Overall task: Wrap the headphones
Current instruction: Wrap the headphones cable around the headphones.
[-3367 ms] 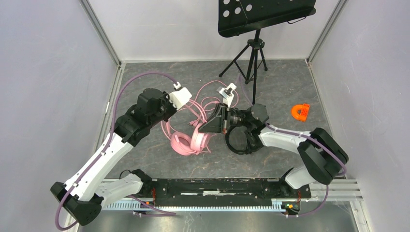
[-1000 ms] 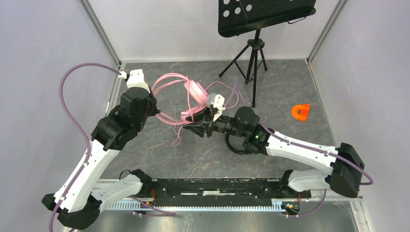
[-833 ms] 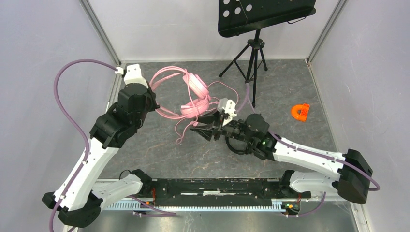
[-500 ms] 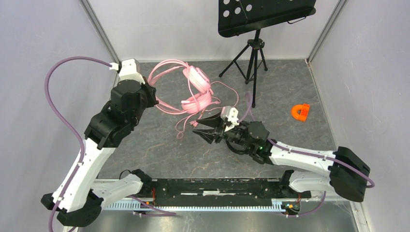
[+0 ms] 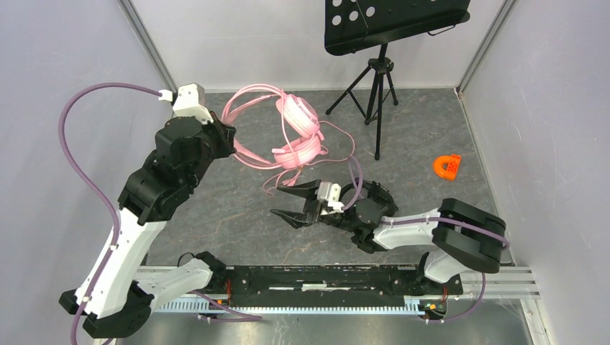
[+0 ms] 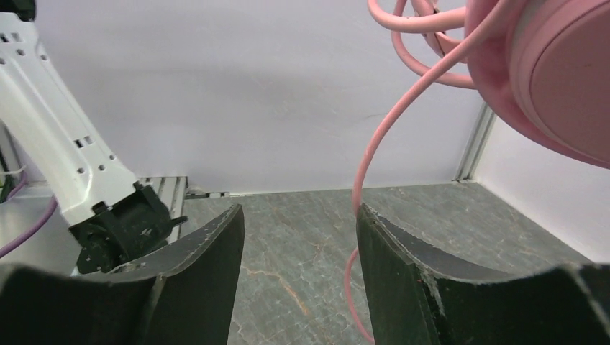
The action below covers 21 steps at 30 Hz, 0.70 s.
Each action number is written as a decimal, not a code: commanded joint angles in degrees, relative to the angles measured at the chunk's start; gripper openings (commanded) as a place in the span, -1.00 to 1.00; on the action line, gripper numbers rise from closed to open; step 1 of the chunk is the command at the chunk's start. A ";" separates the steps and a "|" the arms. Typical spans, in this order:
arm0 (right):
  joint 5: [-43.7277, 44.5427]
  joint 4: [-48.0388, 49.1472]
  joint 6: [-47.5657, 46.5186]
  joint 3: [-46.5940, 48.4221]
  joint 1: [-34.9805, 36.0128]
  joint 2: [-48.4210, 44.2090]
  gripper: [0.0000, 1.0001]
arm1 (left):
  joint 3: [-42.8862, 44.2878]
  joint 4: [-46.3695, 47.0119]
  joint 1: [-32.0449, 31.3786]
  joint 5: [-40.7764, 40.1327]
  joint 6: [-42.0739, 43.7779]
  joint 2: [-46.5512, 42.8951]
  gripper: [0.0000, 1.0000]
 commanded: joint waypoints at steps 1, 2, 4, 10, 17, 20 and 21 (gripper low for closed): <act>6.97 12.76 -3.41 2.85 0.73 3.23 0.27 | 3.65 6.73 0.16 2.50 -5.88 -1.57 -0.96; 8.20 14.54 -3.58 2.76 0.79 3.96 0.27 | 3.69 6.73 0.10 3.07 -6.07 -1.71 -0.96; 9.05 17.05 -3.88 3.48 0.73 6.06 0.27 | 3.66 6.73 0.16 4.10 -6.47 -2.08 -0.95; 6.22 17.02 -4.48 9.42 0.72 12.12 0.26 | 3.65 6.86 0.16 5.77 -7.83 -3.56 -0.95; 6.88 19.16 -5.77 10.53 0.72 16.53 0.01 | 4.69 6.97 0.14 8.23 -9.37 -4.20 -0.95; 6.15 20.35 -5.40 9.92 0.74 18.28 -0.56 | 5.28 7.47 0.12 9.50 -10.26 -4.40 -0.96; 6.10 21.25 -5.24 9.24 0.78 18.64 -0.71 | 5.64 7.43 0.16 9.68 -10.70 -4.47 -0.96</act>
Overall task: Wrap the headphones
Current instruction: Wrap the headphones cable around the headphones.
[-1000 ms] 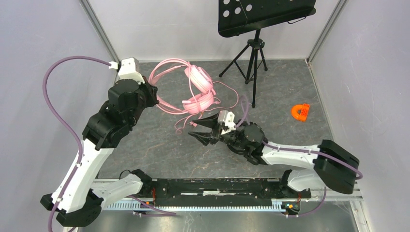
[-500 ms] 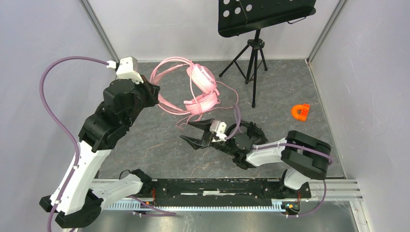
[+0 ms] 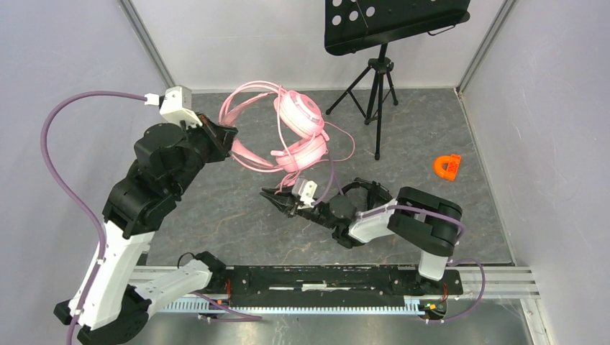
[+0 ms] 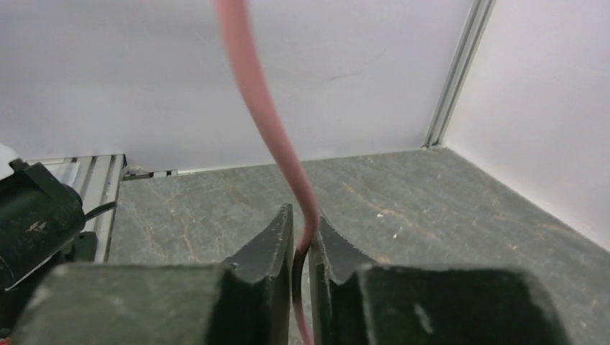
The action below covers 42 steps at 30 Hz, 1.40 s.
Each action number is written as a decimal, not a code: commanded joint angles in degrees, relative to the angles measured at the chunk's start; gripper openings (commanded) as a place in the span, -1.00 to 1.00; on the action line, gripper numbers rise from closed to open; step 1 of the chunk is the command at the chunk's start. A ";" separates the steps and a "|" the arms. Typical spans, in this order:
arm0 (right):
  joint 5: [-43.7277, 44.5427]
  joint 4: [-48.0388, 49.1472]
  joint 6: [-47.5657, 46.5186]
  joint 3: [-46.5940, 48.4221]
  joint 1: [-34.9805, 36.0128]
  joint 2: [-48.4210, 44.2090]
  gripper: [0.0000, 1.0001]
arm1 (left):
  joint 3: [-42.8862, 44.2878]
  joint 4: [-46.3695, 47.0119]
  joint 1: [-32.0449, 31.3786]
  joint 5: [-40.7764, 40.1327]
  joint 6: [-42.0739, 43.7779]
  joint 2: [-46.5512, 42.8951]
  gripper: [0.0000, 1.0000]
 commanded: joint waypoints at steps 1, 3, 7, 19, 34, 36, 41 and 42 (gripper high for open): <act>-0.23 17.20 -0.62 -0.46 0.07 2.19 -0.84 | 4.31 7.49 0.16 3.05 -6.84 -1.52 -0.95; -0.06 18.73 -0.84 -2.11 0.07 2.49 -1.00 | 5.17 7.59 0.12 2.81 -7.00 -1.90 -0.95; 0.00 19.64 -1.41 -5.16 0.07 2.09 -1.00 | 7.05 6.91 0.16 0.73 -6.73 -2.10 -0.95; 4.22 24.54 -2.29 -11.85 -3.66 -1.05 -0.97 | 11.01 -1.84 0.16 18.03 -3.22 -3.16 -0.96; 10.05 28.17 -5.82 -17.08 -11.60 -10.54 -1.00 | 10.78 -19.65 0.16 29.28 11.78 -3.82 -0.95; 9.35 28.16 -4.80 -17.91 -13.20 -11.67 -1.00 | 10.65 -20.87 0.12 29.38 14.56 -3.09 -0.96; 8.52 28.22 -1.61 -20.87 -15.77 -15.80 -1.00 | 6.86 -19.50 0.15 33.42 25.57 -2.91 -0.96; 6.24 27.90 0.59 -21.39 -16.34 -16.57 -1.00 | 5.15 -18.13 0.16 34.47 28.75 -3.62 -0.96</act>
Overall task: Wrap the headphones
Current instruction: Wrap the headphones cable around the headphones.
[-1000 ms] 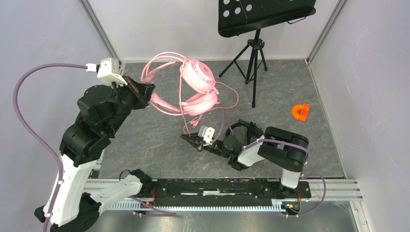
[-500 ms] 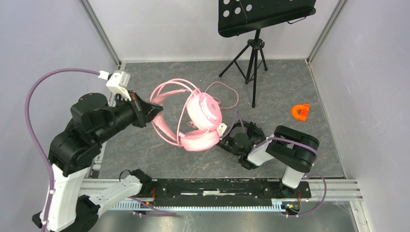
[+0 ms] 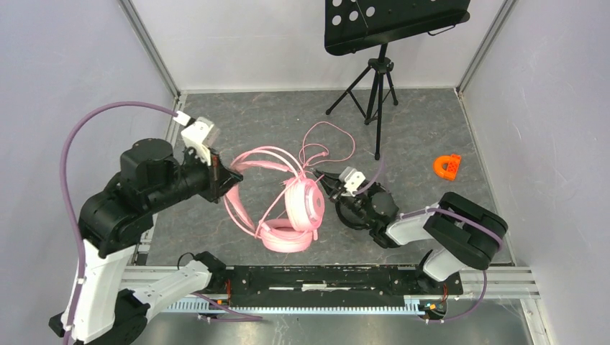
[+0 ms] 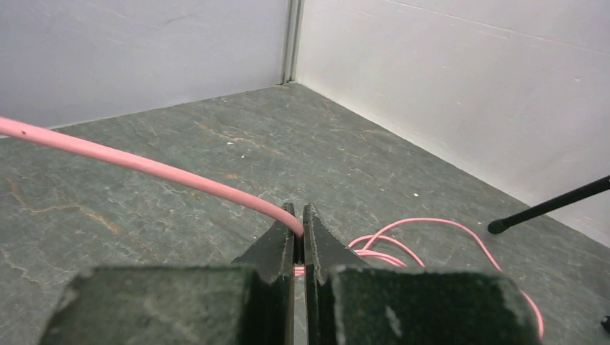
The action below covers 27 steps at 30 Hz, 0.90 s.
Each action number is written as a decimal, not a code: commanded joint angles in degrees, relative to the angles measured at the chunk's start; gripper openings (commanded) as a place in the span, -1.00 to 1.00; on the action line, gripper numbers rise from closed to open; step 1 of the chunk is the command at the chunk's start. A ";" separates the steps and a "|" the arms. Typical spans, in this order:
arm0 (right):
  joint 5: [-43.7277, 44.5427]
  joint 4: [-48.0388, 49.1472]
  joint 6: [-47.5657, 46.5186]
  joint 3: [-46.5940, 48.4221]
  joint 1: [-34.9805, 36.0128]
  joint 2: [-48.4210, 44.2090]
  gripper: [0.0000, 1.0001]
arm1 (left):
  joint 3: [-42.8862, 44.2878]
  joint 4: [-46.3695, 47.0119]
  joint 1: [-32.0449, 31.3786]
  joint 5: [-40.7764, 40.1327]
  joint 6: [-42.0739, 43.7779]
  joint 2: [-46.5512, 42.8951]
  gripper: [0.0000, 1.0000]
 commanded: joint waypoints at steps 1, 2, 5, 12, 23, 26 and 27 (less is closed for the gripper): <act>-4.28 26.27 6.48 -2.95 -2.71 -4.48 -1.00 | -4.85 6.02 -0.02 9.59 16.31 -2.54 -0.95; -6.60 24.42 9.30 -3.70 -3.16 -6.13 -1.00 | -6.74 7.99 -0.01 9.65 19.78 -3.76 -0.96; -13.54 9.48 15.71 -5.86 -3.23 -14.43 -1.00 | -12.90 13.47 -0.04 8.10 35.11 -5.12 -0.95; -15.22 -17.93 18.89 -4.37 -3.95 -27.53 -1.00 | -15.77 12.12 -0.01 2.91 45.01 -1.92 -0.95; -31.20 -47.27 26.83 8.14 -3.94 -30.69 -1.00 | -24.91 18.25 -0.01 -5.89 53.53 -2.40 -0.95; -35.43 -52.39 28.23 12.71 -3.94 -29.98 -1.00 | -26.73 20.83 -0.08 -9.40 54.81 -2.36 -0.96; -36.23 -52.59 29.00 13.28 -3.98 -30.17 -1.00 | -27.03 21.16 -0.03 -10.67 55.02 -2.24 -0.96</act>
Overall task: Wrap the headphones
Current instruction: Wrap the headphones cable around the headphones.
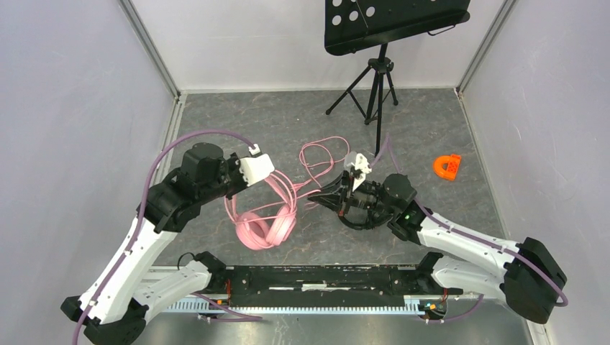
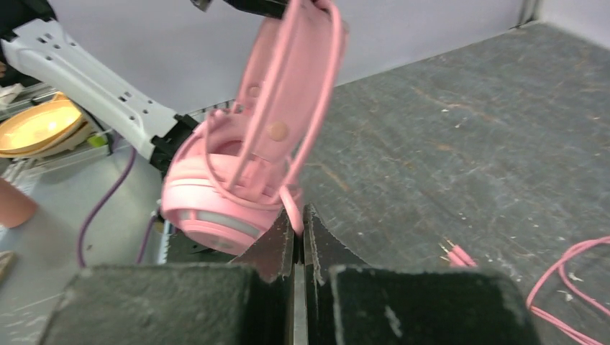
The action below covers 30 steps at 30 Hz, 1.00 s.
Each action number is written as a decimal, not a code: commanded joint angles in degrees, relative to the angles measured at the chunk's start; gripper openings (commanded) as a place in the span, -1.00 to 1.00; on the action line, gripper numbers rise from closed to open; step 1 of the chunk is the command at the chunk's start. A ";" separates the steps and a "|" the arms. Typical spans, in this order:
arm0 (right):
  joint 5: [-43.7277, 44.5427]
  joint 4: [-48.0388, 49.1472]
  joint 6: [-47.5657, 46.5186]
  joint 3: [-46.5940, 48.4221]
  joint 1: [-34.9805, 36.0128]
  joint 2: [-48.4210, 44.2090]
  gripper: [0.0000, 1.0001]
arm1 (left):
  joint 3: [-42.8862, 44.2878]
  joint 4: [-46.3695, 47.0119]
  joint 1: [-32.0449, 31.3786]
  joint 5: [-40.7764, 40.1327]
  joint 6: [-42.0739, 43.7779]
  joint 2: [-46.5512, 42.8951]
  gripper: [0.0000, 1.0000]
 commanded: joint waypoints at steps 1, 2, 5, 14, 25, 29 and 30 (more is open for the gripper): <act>-6.65 -6.05 4.45 5.83 -0.33 -0.83 -1.00 | -0.93 6.00 -0.01 -7.22 5.04 -0.35 -0.95; -7.41 -5.12 5.38 5.62 -0.37 -1.33 -1.00 | -1.18 6.45 0.04 -9.02 5.06 -0.16 -0.95; -9.03 -3.63 6.79 5.61 -0.34 -2.36 -1.00 | -1.68 7.48 0.00 -12.27 4.60 0.30 -0.96; -7.65 5.71 12.17 3.06 -0.45 -5.17 -1.00 | -4.48 8.48 0.01 -17.86 4.62 -1.05 -0.96; -16.87 26.36 21.75 0.94 -0.41 5.23 -1.00 | -4.15 11.65 0.04 -19.80 -1.37 0.39 -0.96; -17.43 28.61 23.63 4.39 -0.12 10.98 -0.87 | -4.63 11.73 0.00 -22.53 -5.15 0.65 -0.95; -17.37 28.28 23.62 5.23 0.13 12.15 -0.83 | -4.68 11.76 0.00 -23.15 -6.05 0.59 -0.96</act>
